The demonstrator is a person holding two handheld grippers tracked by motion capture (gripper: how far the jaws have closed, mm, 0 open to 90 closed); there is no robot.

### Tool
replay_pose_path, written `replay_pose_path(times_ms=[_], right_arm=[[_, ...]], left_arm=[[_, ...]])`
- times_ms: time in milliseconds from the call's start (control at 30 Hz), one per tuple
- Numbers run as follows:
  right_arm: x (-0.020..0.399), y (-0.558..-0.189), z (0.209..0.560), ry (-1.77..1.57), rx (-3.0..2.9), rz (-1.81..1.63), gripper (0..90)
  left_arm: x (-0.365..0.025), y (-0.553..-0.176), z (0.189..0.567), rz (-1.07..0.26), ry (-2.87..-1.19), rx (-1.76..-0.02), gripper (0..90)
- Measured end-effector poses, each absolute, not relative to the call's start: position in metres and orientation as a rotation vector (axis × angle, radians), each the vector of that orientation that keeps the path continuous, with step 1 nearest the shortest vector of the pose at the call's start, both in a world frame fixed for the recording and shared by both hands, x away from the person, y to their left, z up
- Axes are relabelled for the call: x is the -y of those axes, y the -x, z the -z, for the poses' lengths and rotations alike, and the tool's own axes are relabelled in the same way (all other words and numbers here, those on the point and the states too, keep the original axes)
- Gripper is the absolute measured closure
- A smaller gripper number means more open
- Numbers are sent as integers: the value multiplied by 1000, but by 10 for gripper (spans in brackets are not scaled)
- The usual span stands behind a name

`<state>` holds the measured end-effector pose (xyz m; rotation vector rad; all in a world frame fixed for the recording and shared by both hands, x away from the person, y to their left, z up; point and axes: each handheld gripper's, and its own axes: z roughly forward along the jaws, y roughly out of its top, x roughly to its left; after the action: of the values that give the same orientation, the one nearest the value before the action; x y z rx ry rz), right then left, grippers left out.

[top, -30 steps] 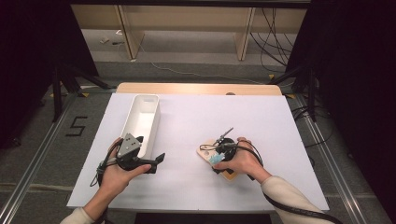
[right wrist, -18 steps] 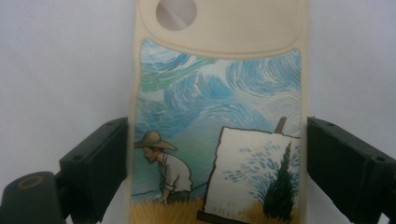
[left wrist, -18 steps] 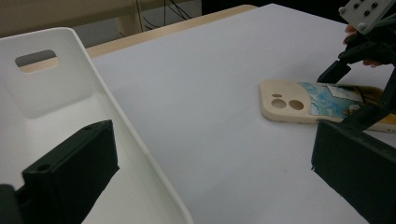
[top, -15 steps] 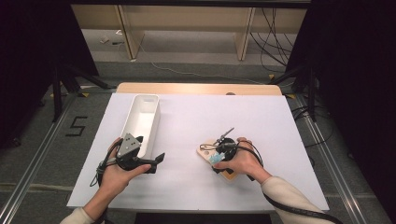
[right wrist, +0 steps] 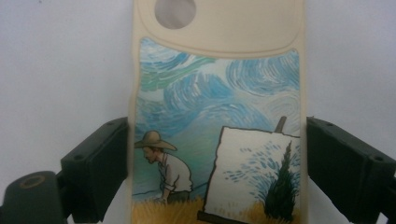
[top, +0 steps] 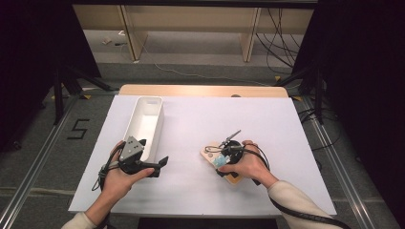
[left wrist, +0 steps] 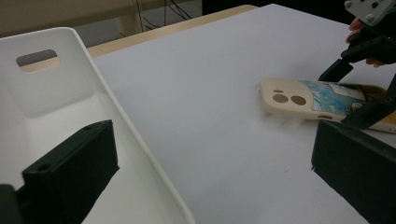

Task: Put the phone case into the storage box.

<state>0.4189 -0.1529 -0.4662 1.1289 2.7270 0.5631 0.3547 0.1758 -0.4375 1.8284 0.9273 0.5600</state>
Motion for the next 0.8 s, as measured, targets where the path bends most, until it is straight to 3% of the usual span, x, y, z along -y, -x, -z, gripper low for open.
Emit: replay_pose_path(times_ms=[800], right_arm=[[156, -415, 458, -1101, -2668, -707, 124]], left_arm=[[-176, -355, 437, -562, -1827, -928, 0]])
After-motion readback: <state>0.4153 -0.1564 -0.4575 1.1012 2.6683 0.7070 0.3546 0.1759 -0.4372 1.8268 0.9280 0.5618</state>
